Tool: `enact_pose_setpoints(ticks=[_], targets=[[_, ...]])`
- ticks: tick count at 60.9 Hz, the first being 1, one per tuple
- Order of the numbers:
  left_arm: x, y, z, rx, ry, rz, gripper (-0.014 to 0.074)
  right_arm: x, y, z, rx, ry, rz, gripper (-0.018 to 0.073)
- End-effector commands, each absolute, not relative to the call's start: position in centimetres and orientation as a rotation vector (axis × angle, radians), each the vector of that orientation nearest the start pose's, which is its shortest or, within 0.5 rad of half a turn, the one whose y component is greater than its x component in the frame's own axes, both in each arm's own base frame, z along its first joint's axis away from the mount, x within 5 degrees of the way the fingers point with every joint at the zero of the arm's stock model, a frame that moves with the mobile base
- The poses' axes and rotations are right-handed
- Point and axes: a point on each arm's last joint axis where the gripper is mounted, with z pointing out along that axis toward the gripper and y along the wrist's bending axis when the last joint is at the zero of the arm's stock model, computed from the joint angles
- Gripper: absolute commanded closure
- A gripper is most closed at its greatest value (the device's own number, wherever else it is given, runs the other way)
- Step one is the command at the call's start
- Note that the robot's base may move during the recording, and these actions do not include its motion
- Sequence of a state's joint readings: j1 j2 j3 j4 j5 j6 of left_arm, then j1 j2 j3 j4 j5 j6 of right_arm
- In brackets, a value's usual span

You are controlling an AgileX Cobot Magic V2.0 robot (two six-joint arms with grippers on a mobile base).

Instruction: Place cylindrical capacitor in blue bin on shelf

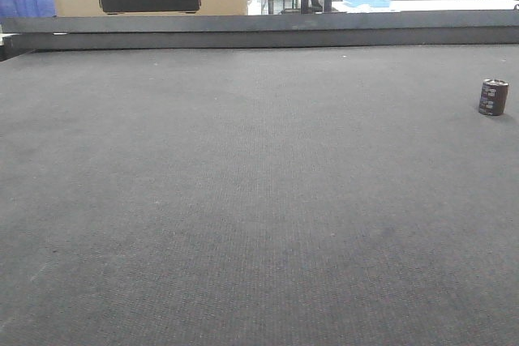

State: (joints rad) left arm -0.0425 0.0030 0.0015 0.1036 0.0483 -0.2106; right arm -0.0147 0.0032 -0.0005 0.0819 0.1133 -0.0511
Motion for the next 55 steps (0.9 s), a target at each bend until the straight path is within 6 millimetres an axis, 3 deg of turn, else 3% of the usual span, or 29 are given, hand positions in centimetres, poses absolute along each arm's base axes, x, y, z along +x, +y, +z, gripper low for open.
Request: enact_pose_setpoints(ticks=[1,55], targets=[[5.63,-0.2,21.01,-0.057,1.518,-0.121,0.0708,5.65,-0.02,20.45,0.031,1.579,0.018,0.0669],[5.55,-0.28,21.85,-0.047,1.425,-0.132,0.0708,5.62,-0.08,21.25,0.035,1.491,0.013,0.0669]])
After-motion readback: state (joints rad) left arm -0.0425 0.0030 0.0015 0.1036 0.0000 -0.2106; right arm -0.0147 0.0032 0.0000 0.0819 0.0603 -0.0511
